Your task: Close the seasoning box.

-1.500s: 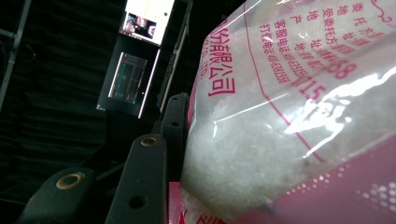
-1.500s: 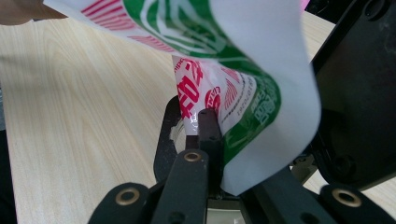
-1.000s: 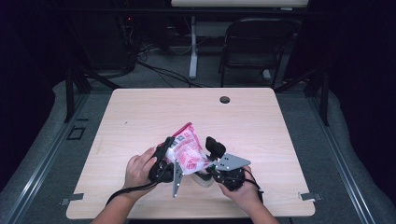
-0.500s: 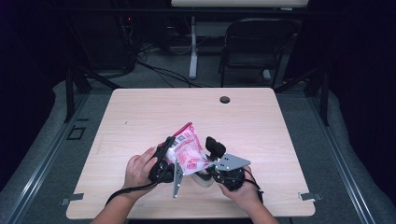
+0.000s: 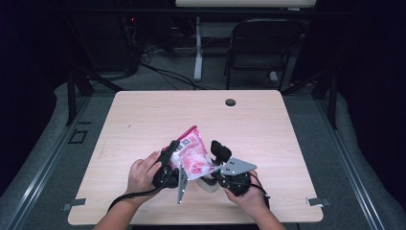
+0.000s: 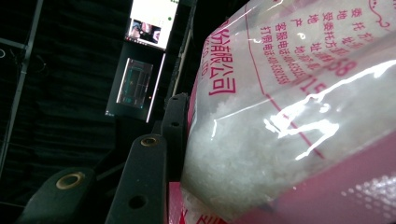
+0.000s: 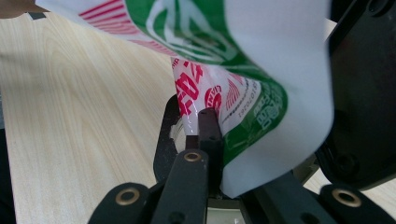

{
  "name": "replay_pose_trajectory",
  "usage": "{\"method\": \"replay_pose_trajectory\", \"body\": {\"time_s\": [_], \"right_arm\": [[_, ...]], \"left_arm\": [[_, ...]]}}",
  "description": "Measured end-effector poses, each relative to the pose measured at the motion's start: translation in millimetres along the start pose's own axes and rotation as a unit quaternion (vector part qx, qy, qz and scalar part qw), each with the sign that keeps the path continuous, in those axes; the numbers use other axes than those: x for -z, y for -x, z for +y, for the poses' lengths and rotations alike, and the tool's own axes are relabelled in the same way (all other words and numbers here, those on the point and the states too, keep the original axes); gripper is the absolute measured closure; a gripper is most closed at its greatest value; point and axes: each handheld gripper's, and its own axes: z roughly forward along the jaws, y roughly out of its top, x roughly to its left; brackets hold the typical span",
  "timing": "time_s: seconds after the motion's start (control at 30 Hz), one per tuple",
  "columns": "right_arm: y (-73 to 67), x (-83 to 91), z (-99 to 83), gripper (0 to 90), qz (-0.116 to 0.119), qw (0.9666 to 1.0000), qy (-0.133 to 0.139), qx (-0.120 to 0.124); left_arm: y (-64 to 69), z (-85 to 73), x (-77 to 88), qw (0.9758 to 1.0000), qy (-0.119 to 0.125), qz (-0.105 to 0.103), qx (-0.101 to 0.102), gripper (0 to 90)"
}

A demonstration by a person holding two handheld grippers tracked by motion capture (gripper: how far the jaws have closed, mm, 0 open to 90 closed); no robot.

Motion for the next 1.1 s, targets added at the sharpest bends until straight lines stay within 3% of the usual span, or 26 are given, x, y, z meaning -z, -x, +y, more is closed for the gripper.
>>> {"method": "replay_pose_trajectory", "body": {"time_s": [1.1], "right_arm": [[-0.9,0.9,0.1,89.7,-0.003,1.0000,0.003,0.001]], "left_arm": [[0.3,1.8,0.7,0.9995,0.000,0.008,-0.031,66.1]]}}
